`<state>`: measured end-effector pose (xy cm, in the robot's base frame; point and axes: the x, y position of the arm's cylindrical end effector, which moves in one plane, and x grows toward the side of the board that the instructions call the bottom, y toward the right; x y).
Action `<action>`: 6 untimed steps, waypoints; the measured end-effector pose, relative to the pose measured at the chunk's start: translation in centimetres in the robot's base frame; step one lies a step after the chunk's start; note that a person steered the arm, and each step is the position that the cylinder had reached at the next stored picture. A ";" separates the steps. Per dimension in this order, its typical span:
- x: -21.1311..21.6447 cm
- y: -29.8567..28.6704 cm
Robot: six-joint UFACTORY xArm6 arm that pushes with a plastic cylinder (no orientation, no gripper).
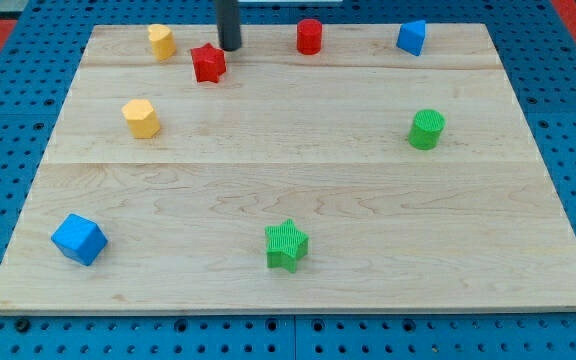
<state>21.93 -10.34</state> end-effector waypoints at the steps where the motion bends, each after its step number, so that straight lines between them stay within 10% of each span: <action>1: -2.0 -5.7; 6: 7.5 -10.1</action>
<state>29.39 -20.46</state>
